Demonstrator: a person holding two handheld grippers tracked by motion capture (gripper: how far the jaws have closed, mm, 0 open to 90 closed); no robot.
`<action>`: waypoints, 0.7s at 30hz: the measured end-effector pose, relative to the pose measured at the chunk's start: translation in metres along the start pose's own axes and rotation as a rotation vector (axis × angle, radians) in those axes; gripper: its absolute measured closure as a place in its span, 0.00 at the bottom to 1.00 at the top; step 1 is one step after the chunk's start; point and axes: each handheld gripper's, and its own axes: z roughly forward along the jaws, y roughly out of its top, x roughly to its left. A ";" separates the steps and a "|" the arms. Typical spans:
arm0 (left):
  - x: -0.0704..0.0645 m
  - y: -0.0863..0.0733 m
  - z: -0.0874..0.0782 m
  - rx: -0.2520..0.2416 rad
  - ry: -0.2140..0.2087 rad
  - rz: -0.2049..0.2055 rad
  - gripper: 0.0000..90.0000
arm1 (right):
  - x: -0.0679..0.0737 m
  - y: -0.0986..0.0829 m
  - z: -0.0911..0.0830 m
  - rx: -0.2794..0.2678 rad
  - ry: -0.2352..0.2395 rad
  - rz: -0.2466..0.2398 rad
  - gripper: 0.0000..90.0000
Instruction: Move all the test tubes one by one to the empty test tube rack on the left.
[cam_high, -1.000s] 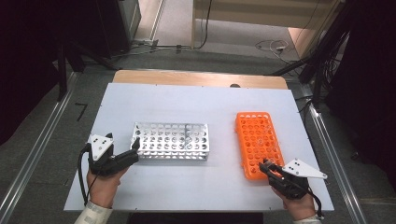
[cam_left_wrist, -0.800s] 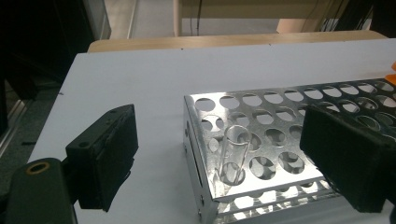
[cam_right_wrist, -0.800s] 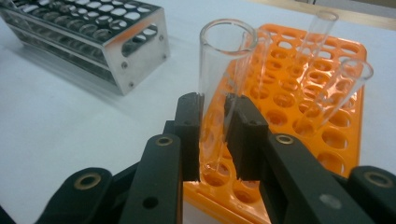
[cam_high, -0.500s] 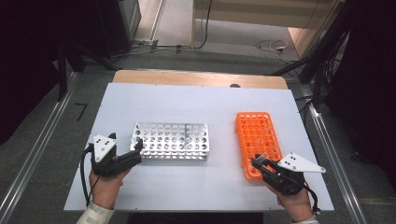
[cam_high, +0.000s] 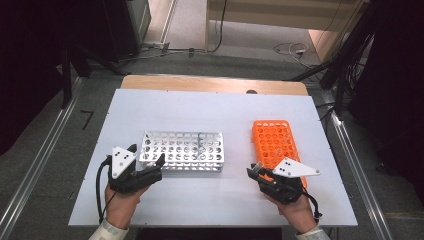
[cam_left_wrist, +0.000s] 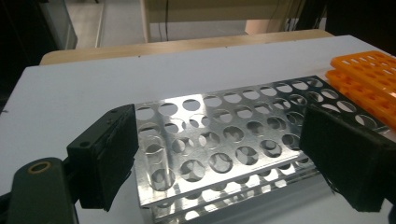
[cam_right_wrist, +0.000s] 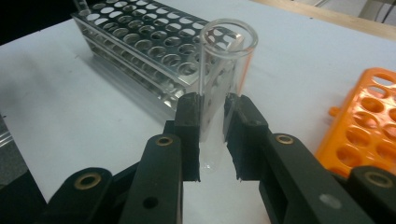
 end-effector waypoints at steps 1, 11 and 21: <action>-0.002 0.000 0.000 0.003 -0.008 0.001 0.13 | 0.002 0.001 0.002 0.003 0.008 -0.001 0.81; -0.024 -0.003 0.004 0.031 -0.094 0.032 0.15 | 0.021 0.008 0.025 0.034 0.067 -0.041 0.81; -0.048 -0.006 0.012 0.072 -0.191 0.072 0.15 | 0.041 0.012 0.048 0.065 0.112 -0.089 0.81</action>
